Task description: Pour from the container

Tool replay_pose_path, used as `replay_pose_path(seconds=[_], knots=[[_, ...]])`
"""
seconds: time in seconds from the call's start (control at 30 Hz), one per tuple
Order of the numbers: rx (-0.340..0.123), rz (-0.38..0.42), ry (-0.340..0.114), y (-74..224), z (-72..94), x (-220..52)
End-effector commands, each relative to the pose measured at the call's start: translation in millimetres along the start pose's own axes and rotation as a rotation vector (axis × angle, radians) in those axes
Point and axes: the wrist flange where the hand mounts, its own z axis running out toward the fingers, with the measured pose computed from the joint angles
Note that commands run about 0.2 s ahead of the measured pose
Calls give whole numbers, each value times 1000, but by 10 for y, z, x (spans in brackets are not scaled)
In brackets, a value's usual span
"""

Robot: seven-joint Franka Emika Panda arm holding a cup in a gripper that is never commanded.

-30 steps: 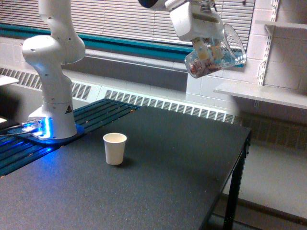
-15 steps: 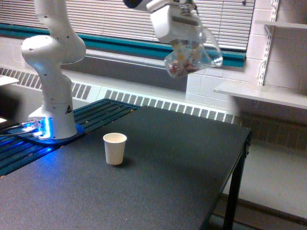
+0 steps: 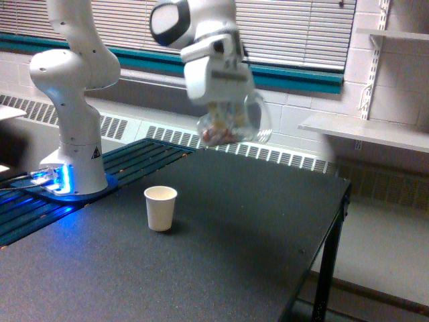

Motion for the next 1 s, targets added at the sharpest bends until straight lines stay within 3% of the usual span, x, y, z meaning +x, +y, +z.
replay_pose_path(seconds=[0.03, 0.57, 1.0], knots=[[-66, -7, -44, 255, 307, -256], [-98, -57, 3, 470, 258, -360], [-127, -64, -5, 736, 200, -748]])
